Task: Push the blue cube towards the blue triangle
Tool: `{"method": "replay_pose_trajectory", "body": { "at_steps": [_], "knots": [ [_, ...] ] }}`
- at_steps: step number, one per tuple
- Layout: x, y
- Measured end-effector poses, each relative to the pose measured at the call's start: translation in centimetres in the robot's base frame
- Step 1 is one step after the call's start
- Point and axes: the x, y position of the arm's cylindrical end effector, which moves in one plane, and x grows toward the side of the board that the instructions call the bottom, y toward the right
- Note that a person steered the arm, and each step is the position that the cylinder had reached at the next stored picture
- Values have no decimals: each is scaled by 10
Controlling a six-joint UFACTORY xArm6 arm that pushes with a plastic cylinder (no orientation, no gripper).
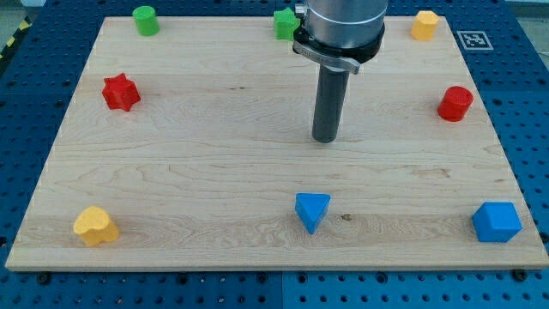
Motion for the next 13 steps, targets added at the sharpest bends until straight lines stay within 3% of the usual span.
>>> {"method": "replay_pose_trajectory", "body": {
  "at_steps": [2, 4, 5, 7, 10, 11, 13],
  "knots": [
    [5, 14],
    [26, 195],
    [76, 274],
    [141, 262],
    [143, 109],
    [144, 105],
    [125, 177]
  ]
}}
